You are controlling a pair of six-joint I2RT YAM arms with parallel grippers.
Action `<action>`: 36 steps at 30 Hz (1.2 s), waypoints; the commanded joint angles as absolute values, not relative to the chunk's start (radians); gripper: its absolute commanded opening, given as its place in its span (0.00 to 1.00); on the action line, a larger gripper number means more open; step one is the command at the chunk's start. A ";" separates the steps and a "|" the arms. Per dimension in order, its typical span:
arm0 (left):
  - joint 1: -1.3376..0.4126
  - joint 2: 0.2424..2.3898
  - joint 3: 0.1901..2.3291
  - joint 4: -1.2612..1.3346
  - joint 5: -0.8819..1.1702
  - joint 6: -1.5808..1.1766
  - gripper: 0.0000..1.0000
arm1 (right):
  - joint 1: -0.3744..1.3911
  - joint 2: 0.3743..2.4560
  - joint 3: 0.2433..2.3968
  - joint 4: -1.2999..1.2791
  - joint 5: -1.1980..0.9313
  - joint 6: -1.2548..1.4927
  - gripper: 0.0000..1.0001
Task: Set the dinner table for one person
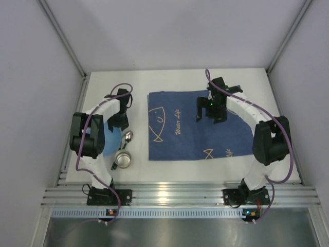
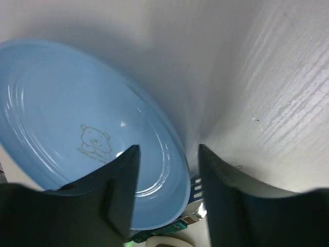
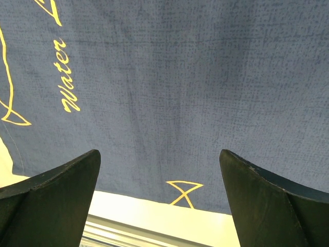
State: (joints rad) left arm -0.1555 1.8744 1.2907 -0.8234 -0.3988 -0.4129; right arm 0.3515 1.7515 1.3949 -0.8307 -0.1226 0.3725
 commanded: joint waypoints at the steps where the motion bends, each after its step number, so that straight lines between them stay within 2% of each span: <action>1: -0.135 1.882 1.307 -0.830 -0.423 -0.436 0.50 | 0.362 1.753 1.425 -0.824 -0.121 0.348 1.00; 3: -0.130 1.888 1.301 -0.818 -0.426 -0.434 0.34 | 0.364 1.758 1.430 -0.827 -0.121 0.345 1.00; 4: -0.129 1.891 1.301 -0.813 -0.426 -0.430 0.18 | 0.362 1.759 1.433 -0.828 -0.123 0.342 1.00; 6: -0.129 1.913 1.308 -0.799 -0.416 -0.423 0.03 | 0.362 1.767 1.439 -0.828 -0.123 0.341 1.00; 7: -0.129 1.922 1.316 -0.796 -0.411 -0.419 0.00 | 0.362 1.770 1.440 -0.828 -0.124 0.338 1.00; 16: -0.189 1.983 1.639 -0.890 -0.318 -0.394 0.00 | 0.347 1.786 1.492 -0.831 -0.075 0.339 1.00; 22: -0.357 2.020 1.922 -1.000 -0.315 -0.351 0.00 | 0.209 1.783 1.554 -0.893 -0.037 0.336 1.00; 29: -0.552 2.040 2.000 -0.942 -0.115 -0.313 0.00 | 0.112 1.628 1.402 -0.902 0.112 0.370 1.00; 36: -0.771 2.126 2.115 -0.830 -0.069 -0.296 0.00 | 0.045 1.482 1.284 -0.965 0.111 0.461 1.00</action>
State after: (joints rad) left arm -0.7170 2.1063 2.0315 -0.8936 -0.1143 -0.3073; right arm 0.0643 1.5631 1.2938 -0.9127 0.0906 0.3969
